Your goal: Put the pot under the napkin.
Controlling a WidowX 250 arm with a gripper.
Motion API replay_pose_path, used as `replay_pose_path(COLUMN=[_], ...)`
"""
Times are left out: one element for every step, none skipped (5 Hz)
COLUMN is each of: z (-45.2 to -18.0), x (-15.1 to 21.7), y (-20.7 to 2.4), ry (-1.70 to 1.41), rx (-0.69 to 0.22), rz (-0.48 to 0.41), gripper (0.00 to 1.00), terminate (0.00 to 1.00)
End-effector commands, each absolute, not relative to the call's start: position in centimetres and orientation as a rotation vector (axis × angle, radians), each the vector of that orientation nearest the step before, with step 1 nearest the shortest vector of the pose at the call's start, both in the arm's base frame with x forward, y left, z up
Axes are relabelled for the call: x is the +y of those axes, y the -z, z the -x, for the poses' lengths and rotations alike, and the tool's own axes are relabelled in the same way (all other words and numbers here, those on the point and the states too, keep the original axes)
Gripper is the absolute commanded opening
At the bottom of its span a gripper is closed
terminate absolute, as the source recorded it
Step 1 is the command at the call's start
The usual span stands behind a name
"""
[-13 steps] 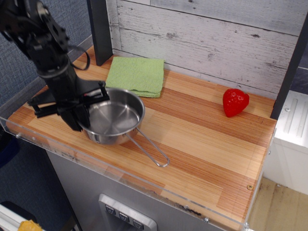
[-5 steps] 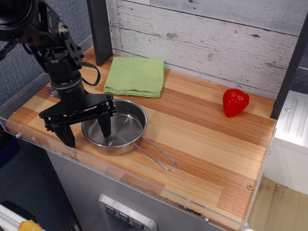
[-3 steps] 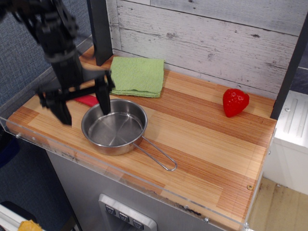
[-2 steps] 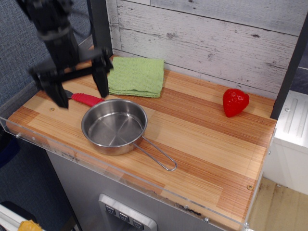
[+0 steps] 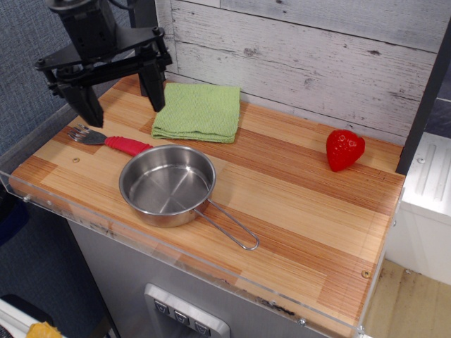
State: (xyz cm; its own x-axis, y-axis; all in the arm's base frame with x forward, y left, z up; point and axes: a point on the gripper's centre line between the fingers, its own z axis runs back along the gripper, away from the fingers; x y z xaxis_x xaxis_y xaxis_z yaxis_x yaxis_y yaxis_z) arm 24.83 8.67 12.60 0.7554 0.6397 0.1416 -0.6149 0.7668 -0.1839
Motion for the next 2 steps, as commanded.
replay_pose_path(z=[-23.82,-23.82], x=[9.25,9.25], y=[-14.2,-14.2], ry=[-0.687,-0.687], rx=[-0.258,-0.258], rz=[0.124,0.124], gripper=[1.0,1.0], terminate=[0.0,1.0])
